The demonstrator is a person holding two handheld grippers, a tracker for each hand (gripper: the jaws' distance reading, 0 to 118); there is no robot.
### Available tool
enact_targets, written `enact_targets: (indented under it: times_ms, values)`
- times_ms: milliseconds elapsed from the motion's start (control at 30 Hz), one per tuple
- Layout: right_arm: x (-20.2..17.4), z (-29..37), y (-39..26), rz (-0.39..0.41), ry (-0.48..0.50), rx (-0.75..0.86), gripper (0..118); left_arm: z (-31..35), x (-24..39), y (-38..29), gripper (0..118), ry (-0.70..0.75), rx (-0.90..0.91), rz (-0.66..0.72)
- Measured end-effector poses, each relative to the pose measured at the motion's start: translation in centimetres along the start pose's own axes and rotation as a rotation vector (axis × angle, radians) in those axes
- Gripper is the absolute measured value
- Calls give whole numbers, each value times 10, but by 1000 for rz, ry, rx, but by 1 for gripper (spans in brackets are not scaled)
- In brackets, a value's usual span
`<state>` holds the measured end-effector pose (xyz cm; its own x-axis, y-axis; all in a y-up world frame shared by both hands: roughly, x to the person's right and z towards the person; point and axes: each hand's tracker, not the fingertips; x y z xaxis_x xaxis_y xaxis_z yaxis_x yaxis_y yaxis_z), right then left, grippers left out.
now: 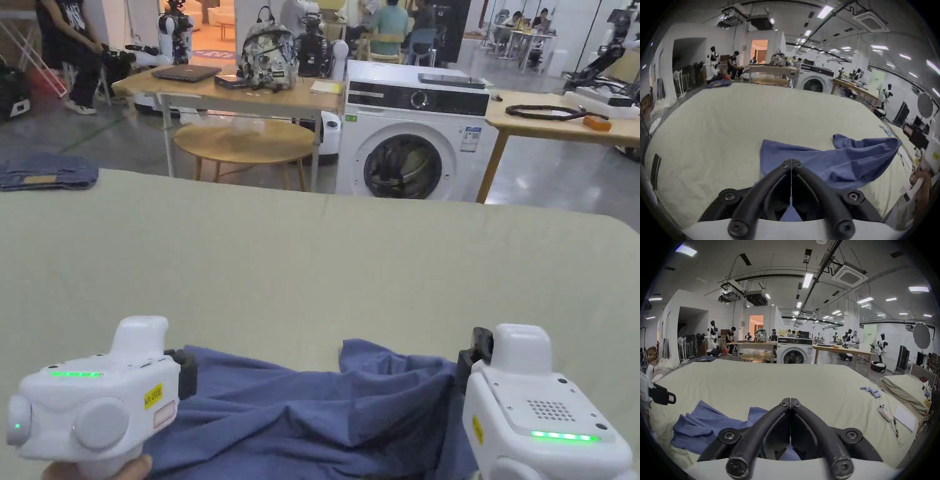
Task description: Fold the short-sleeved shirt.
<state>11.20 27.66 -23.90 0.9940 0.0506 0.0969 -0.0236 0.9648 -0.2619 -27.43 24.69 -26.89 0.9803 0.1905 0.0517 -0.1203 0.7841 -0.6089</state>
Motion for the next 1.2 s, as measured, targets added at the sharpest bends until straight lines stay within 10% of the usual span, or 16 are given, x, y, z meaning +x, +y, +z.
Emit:
enact_targets:
  times_ms: [267,367,633,733,1100,1200]
  values:
    - [2,-17,1,-4,8,-36,0,-101,-45,58,3,22,-175,30]
    - [7,-23,1,-14,1,-58,0,-133,-49,68,46,21,-301,68]
    - [33,-33,-4,-10,-42,-100,0,-206,-50,45,45,124,-459,9]
    - [45,-36,-7,-21,-58,-124,0,-198,-29,43,1,152,-408,-103]
    - [93,-83,-9,-72,11,-435,0,-146,-19,33,0,75,-312,-83]
    - [99,-104,-19,-99,48,-551,47,-121,-25,31,0,83,-274,-70]
